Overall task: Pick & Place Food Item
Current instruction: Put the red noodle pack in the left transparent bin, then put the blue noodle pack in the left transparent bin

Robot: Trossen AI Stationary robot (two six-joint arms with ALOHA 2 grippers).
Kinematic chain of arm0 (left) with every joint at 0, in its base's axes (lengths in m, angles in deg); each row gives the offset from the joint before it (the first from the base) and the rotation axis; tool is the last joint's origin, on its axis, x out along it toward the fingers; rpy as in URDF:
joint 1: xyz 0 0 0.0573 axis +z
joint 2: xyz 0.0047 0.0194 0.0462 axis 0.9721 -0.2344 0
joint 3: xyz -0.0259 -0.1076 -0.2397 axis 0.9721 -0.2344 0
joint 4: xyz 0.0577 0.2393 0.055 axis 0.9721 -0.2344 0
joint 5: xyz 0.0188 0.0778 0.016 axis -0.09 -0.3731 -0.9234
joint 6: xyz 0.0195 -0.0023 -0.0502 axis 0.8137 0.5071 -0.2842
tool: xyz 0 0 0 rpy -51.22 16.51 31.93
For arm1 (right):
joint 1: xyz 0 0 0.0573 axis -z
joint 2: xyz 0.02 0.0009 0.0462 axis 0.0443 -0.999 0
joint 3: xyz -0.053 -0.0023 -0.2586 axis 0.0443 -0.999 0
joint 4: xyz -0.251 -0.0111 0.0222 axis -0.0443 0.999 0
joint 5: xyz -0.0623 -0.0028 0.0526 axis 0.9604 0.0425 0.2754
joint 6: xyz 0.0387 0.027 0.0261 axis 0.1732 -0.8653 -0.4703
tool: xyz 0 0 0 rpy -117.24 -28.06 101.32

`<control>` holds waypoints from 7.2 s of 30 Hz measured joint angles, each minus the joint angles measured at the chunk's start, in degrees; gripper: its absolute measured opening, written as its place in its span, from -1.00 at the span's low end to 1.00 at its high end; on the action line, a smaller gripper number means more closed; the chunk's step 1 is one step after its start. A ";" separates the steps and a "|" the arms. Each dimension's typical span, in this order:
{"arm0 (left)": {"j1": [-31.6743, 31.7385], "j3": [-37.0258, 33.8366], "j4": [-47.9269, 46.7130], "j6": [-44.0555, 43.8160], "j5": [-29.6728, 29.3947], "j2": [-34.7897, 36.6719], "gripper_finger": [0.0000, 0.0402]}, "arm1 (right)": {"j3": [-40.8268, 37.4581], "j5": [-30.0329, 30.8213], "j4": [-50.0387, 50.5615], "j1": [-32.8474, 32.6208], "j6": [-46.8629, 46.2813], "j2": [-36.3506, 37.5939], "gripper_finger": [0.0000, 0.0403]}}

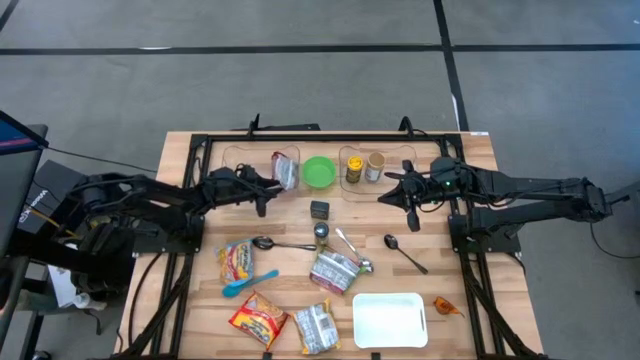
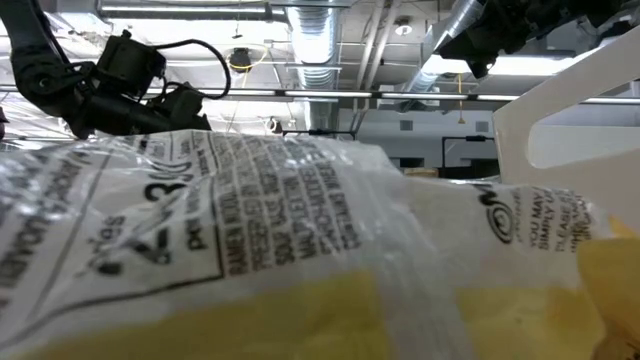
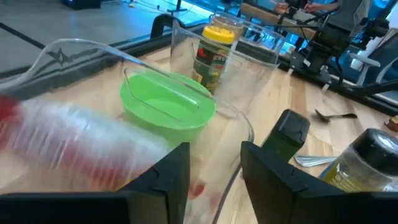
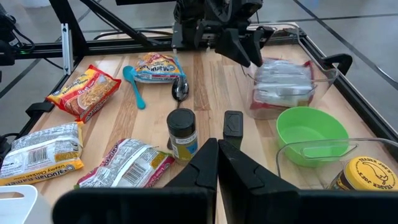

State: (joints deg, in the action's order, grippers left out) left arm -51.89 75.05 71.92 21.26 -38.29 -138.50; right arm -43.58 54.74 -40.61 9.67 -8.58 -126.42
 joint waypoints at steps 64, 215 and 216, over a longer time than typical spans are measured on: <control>6.91 26.96 -73.78 6.67 -19.70 4.40 -1.00 | 0.00 0.01 -0.02 0.07 0.04 -0.01 -0.97; -72.20 33.83 -70.48 -47.30 -37.58 -0.61 -1.00 | 0.00 6.20 -7.34 2.43 16.58 0.01 -0.97; -72.53 34.07 -71.27 -48.81 -36.88 -0.61 -1.00 | 0.00 6.20 -7.32 2.43 16.45 0.01 -0.97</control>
State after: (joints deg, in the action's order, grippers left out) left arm -124.41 109.12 0.64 -27.55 -75.17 -139.11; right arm -43.58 60.94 -47.93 12.10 7.87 -126.40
